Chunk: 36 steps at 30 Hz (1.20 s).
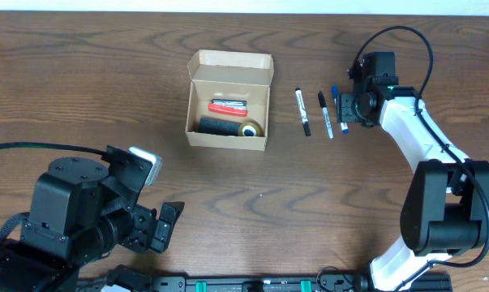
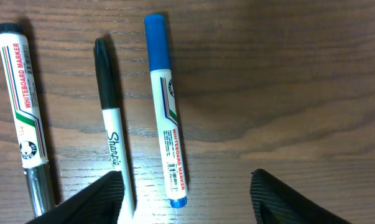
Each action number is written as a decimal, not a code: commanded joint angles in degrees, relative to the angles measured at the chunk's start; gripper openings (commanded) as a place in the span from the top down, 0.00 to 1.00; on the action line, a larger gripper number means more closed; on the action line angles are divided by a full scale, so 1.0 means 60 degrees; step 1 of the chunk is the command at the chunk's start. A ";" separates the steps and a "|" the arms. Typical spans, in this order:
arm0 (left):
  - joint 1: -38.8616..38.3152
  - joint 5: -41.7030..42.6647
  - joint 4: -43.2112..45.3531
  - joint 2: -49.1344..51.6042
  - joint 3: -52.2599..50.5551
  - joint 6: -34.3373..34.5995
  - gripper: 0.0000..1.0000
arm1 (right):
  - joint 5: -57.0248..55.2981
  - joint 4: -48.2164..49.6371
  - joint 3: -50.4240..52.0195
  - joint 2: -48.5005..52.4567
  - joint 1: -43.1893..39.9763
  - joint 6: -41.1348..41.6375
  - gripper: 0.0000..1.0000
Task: Pack container
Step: 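Move the right gripper over the blue-capped whiteboard marker, then lower the right gripper and grasp the blue-capped marker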
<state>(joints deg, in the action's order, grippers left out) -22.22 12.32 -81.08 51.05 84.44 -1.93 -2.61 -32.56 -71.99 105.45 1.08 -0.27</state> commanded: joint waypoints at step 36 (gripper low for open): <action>0.0011 0.0113 -0.0029 0.0015 -0.0051 -0.0040 0.04 | -0.0321 0.1049 -0.0178 0.1683 0.0386 -0.0608 0.53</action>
<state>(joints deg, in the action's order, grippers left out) -22.22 12.32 -81.06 51.05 84.44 -1.93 -3.84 -26.55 -72.01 114.52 3.03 -3.66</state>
